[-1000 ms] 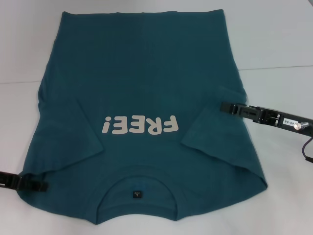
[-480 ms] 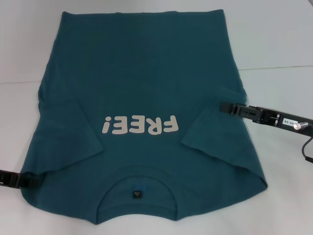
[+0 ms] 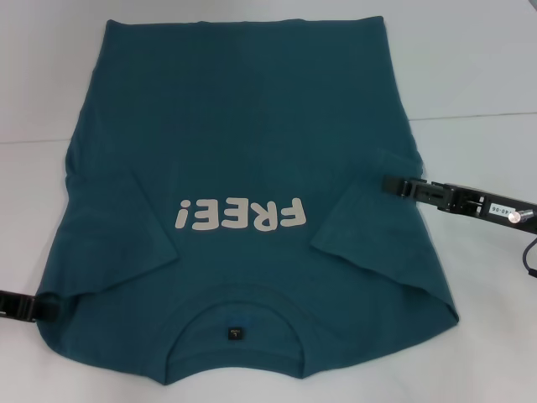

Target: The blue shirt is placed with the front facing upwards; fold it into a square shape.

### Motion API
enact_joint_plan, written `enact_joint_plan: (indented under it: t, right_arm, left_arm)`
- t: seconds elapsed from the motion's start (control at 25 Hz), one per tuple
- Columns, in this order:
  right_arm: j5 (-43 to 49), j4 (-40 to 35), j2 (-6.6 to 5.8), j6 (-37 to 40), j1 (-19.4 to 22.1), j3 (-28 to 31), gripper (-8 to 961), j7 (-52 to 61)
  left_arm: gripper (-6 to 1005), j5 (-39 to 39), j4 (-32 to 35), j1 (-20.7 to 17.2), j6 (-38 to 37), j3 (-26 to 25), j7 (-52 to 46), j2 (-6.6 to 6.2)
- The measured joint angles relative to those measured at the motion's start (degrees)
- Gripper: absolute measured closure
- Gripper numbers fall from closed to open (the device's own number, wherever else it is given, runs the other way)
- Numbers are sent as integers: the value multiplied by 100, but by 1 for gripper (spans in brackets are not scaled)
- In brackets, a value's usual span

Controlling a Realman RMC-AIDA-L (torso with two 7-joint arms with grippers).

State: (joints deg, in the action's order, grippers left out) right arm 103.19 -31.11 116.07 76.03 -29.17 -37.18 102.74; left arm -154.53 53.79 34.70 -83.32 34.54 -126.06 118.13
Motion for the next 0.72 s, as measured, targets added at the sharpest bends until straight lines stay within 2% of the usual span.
enact_joint_plan:
  t: [0.24, 0.52, 0.6, 0.72]
  right_arm:
    - [206, -15, -150, 41, 98, -32, 22, 182]
    - [1163, -71, -598, 577, 179, -7, 25, 1628]
    - [1429, -72, -664, 702, 179, -3, 25, 1908]
    - [1822, -71, -683, 757, 145, -6, 26, 2215]
  left_arm:
    - [974, 30, 0, 21, 0, 1, -38, -2]
    - [978, 38, 0, 28, 9, -10, -34, 5]
    - [978, 38, 0, 28, 20, -15, -22, 7]
    - [978, 38, 0, 27, 45, -18, -9, 16]
